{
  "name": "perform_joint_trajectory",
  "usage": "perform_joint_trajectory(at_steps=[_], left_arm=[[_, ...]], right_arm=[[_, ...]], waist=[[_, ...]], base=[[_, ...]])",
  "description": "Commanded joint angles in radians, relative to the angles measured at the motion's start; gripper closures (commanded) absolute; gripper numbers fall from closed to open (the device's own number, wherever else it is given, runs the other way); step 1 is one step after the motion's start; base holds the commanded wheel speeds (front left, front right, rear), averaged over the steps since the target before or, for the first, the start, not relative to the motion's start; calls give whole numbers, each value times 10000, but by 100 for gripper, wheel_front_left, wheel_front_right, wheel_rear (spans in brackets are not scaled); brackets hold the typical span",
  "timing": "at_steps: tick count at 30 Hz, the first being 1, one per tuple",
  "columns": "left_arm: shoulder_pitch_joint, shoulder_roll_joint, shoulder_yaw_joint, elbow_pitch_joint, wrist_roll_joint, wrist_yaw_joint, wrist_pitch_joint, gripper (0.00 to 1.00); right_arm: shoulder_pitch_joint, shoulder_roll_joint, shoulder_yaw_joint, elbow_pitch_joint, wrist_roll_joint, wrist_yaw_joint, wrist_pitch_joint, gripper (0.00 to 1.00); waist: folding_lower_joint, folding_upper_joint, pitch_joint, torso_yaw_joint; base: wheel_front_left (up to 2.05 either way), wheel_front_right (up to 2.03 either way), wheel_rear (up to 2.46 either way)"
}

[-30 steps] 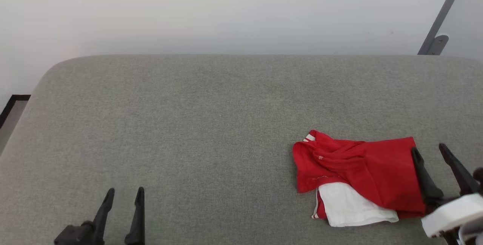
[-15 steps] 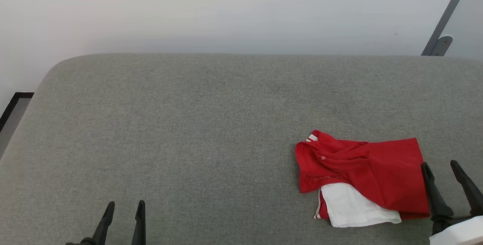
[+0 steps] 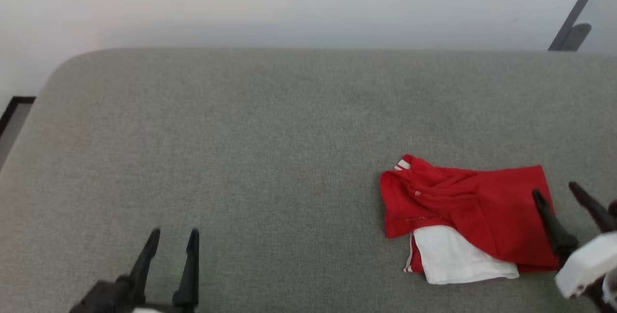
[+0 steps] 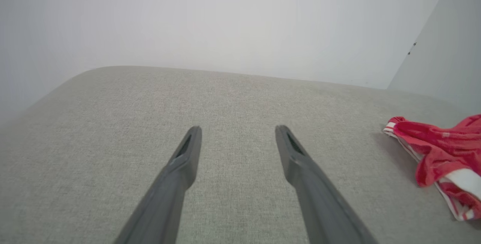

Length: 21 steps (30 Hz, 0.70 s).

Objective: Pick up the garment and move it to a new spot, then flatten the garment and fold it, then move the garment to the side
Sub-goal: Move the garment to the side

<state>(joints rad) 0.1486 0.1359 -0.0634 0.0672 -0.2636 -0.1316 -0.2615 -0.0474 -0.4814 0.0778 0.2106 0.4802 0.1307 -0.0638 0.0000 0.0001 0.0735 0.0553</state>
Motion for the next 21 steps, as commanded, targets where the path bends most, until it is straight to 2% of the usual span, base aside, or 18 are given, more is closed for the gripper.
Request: perform_joint_trajectory(at_steps=[1, 8, 9, 12, 18, 21], left_arm=[[-349, 90, -70, 7, -83, 23, -51, 0], [-1523, 268, -447, 176, -141, 23, -51, 0], [-1523, 268, -447, 176, -141, 23, -51, 0], [-1885, 288, -553, 253, -160, 23, -51, 0], [-2668, 255, -880, 370, -239, 23, -51, 0], [-2996, 241, -954, 414, -241, 23, -51, 0]], right_arm=[[-391, -278, 111, 93, 14, -1, 423, 0], [-1696, -1971, 1296, 91, 1146, -1, 4195, 0], [-1696, -1971, 1296, 91, 1146, -1, 4195, 0], [-2037, -2484, 1633, -241, 1924, -1, 5592, 0], [-2190, -2804, 2031, -404, 2995, -1, 7440, 0], [-2175, -2694, 2237, -485, 3290, 1, 7655, 0]], waist=[[0, -1, 378, -65], [0, -1, 1418, -158], [0, -1, 1418, -158], [0, -1, 1822, -171], [0, -1, 2616, 49], [0, -1, 2945, 149]], base=[[0, 0, 0], [0, 0, 0], [0, 0, 0], [0, 0, 0], [0, 0, 0], [0, 0, 0]])
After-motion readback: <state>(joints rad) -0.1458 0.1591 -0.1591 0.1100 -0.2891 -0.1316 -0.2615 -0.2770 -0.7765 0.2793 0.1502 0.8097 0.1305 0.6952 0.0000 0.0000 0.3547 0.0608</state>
